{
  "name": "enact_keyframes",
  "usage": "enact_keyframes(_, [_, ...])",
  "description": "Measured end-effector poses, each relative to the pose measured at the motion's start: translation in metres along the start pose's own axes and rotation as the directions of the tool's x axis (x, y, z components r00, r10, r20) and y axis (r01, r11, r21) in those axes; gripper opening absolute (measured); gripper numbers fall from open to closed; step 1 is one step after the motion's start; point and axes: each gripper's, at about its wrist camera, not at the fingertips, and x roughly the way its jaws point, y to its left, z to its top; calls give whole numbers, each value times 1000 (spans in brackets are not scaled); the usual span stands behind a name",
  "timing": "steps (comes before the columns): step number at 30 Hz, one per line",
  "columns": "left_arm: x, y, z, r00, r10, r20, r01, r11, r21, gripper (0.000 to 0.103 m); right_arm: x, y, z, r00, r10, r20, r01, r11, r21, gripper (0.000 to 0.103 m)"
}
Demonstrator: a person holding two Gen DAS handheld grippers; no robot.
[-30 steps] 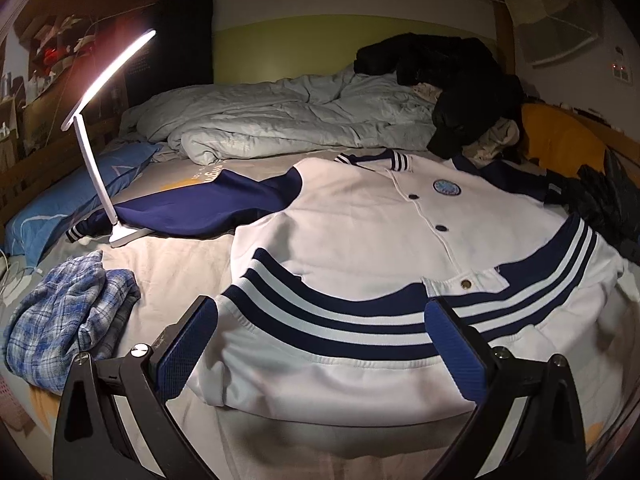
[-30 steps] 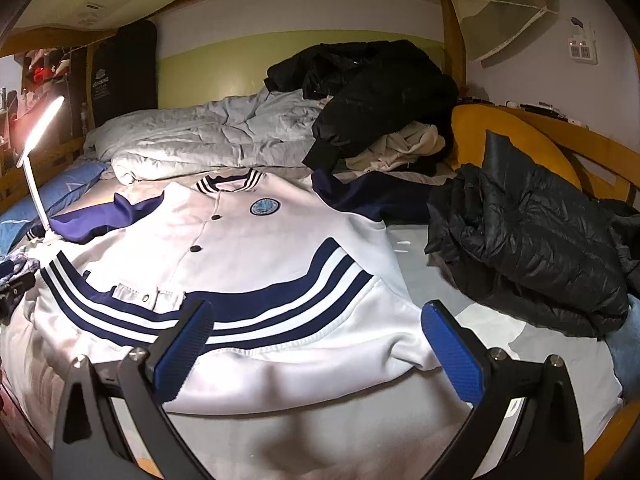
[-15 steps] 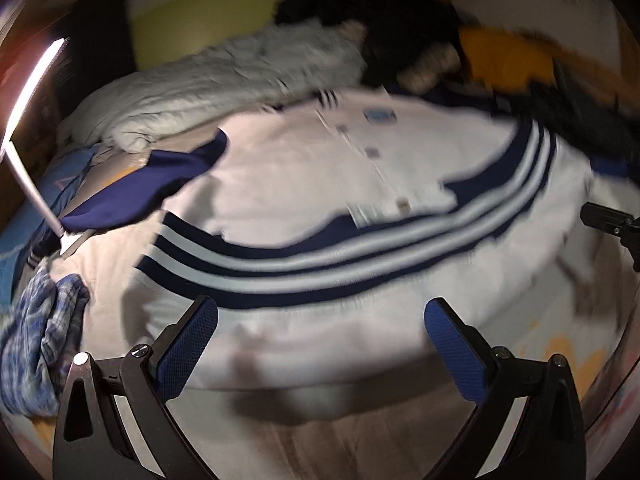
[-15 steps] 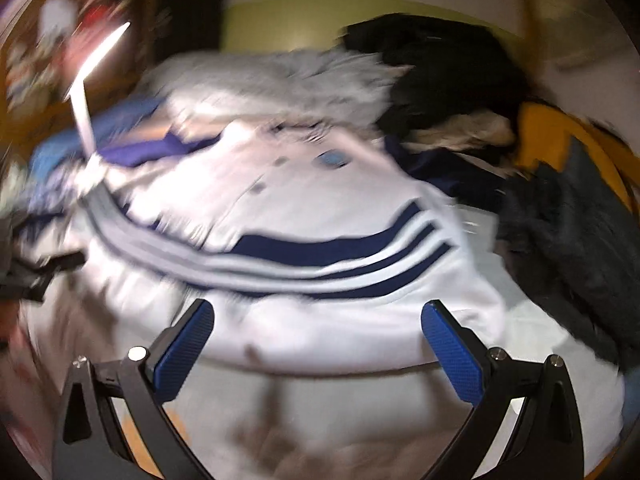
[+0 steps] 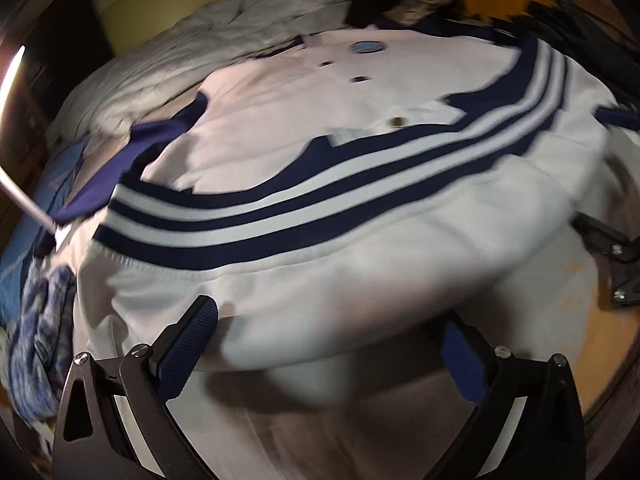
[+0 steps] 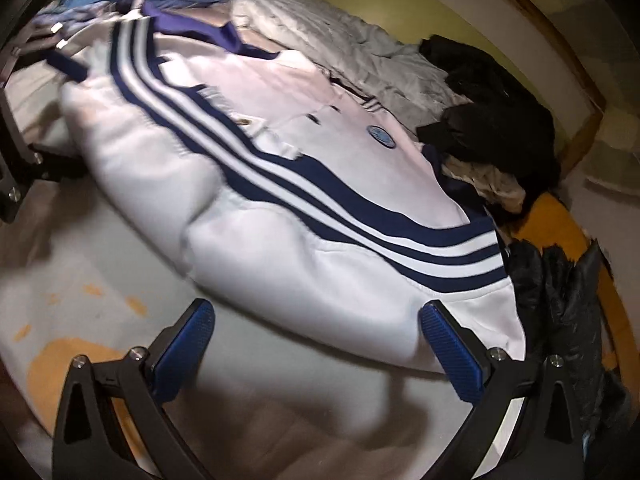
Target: Fold large clothes
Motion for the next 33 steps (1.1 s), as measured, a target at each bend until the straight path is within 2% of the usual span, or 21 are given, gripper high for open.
enact_keyframes(2, [4,11,0,1000,4,0,-4,998,-58,103,7,-11,1,1000,0,-12,1,998,62,103])
enact_keyframes(5, [7,21,0,996,91,12,-89,992,-94,103,15,-24,4,999,-37,-21,40,993,107,103])
enact_keyframes(7, [8,29,1,994,104,15,-101,986,-134,101,20,-31,5,997,-67,-29,71,989,132,103])
enact_keyframes(9, [8,40,2,997,79,20,-74,981,-178,89,22,-36,5,996,-86,-35,91,984,154,103])
enact_keyframes(10, [7,43,2,996,82,23,-76,978,-194,87,22,-36,6,995,-96,-32,99,983,157,103])
enact_keyframes(13, [4,55,4,990,141,28,-130,963,-236,70,22,-37,8,983,-182,-19,182,974,136,103])
enact_keyframes(14, [6,58,4,986,163,23,-153,956,-249,61,24,-39,7,976,-218,-29,220,966,140,103])
enact_keyframes(15, [8,64,3,985,175,12,-165,948,-272,54,28,-45,5,966,-253,-55,258,953,158,96])
enact_keyframes(16, [10,70,1,987,161,0,-154,943,-295,52,33,-53,3,954,-285,-88,297,938,179,88])
enact_keyframes(17, [12,75,0,991,133,-10,-129,939,-319,50,36,-63,0,951,-286,-121,306,928,212,71])
enact_keyframes(18, [13,77,-1,992,122,-13,-119,936,-332,47,36,-74,-3,960,-246,-132,273,924,267,54])
enact_keyframes(19, [12,77,0,992,128,-8,-124,936,-329,44,34,-85,-5,975,-187,-124,218,918,330,48])
enact_keyframes(20, [11,76,0,991,132,-2,-126,938,-324,32,31,-92,-7,981,-157,-111,188,908,375,39])
enact_keyframes(21, [6,74,-1,993,121,12,-111,940,-324,21,27,-94,-7,982,-161,-98,187,904,384,30])
enact_keyframes(23, [-5,70,-1,992,127,27,-112,945,-308,17,17,-88,-6,974,-211,-78,225,906,358,26])
enact_keyframes(25, [-17,67,-5,988,147,35,-130,943,-307,16,7,-83,-6,971,-227,-71,237,904,355,23])
enact_keyframes(30, [-46,72,-33,996,81,37,-63,937,-344,16,-28,-77,-23,984,-170,-51,176,892,417,22])
enact_keyframes(33, [-62,68,-57,999,44,32,-31,937,-349,16,-55,-66,-44,991,-123,-55,135,892,432,22])
